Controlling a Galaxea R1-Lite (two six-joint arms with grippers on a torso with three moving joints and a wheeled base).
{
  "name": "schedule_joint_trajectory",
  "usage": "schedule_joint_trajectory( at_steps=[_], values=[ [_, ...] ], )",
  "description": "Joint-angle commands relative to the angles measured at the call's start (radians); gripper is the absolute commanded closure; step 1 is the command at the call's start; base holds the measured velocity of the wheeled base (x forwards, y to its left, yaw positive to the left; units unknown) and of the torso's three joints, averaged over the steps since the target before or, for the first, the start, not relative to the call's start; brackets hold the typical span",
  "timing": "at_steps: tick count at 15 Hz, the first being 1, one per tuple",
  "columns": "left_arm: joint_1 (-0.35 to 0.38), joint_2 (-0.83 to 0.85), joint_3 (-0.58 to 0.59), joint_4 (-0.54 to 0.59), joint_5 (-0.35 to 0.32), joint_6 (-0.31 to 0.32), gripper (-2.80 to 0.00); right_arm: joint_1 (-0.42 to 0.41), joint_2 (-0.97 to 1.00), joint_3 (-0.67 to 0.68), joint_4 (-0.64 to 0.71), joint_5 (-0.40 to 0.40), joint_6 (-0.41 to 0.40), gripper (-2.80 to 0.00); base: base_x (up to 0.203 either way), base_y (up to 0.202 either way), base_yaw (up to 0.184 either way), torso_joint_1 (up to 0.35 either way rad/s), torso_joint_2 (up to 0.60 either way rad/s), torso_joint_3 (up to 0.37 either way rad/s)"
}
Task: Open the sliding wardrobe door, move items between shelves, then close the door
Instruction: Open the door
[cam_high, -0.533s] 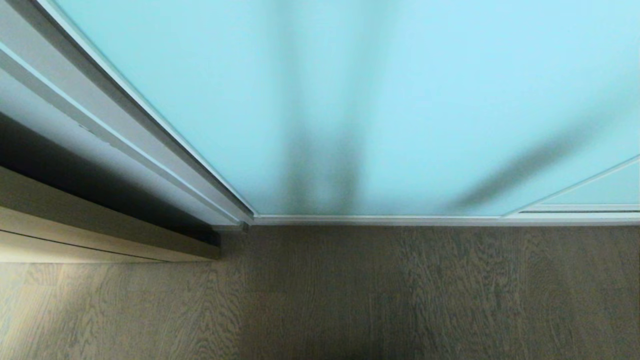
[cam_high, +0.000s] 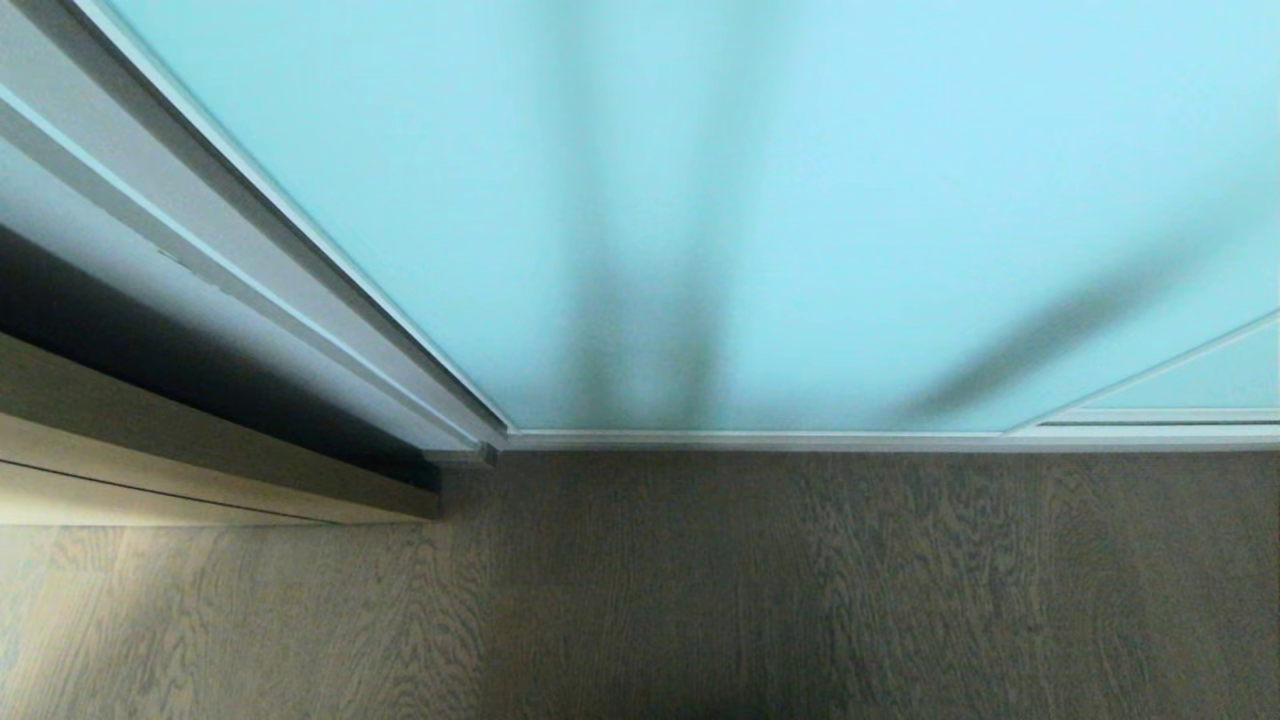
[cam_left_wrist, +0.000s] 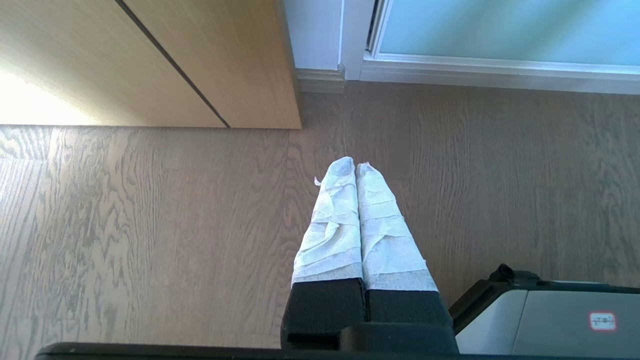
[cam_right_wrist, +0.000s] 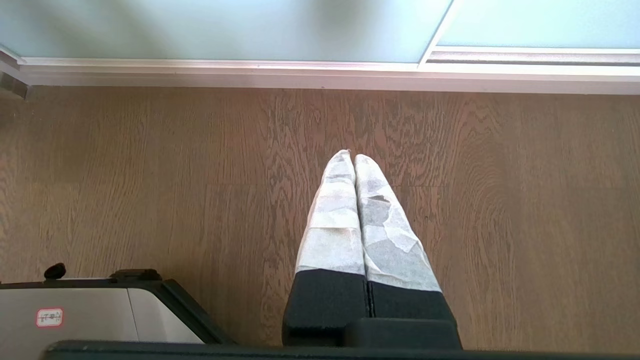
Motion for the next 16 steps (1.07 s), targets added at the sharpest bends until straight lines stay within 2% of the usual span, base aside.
schedule_joint_trajectory(
  at_steps=[1,16],
  values=[
    [0.000,0.002,0.000,0.000,0.000,-0.001,0.00,0.000,0.000,0.000,0.000,0.000,0.000,0.00,0.000,0.000,0.000,0.000,0.00,0.000],
    [0.000,0.002,0.002,0.000,0.003,0.002,0.00,0.000,0.000,0.000,0.000,0.001,0.000,0.00,0.000,0.000,0.000,0.000,0.00,0.000]
  ],
)
